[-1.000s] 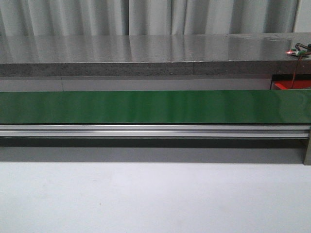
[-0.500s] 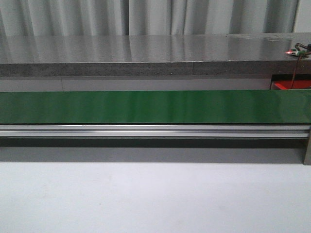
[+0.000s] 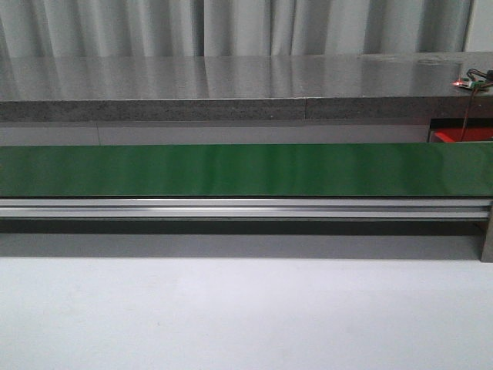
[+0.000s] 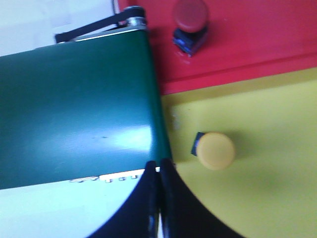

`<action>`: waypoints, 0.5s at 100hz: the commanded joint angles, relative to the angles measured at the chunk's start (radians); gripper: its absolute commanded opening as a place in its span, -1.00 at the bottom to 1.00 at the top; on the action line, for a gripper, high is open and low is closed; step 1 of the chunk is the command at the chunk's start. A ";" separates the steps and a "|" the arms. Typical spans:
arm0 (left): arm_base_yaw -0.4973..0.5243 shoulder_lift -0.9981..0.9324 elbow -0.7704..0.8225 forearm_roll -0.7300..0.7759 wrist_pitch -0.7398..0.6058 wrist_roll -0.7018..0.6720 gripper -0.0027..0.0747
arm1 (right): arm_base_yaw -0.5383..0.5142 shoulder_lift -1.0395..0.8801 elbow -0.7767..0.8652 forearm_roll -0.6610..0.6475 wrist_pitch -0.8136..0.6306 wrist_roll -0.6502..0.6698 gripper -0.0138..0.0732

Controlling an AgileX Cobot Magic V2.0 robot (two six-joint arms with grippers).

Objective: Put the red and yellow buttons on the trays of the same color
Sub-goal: 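Place the yellow button in the yellow tray and open the right gripper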

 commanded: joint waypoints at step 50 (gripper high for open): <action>-0.006 -0.013 -0.026 -0.032 -0.049 0.001 -0.98 | 0.183 -0.372 0.239 0.010 -0.256 -0.015 -0.85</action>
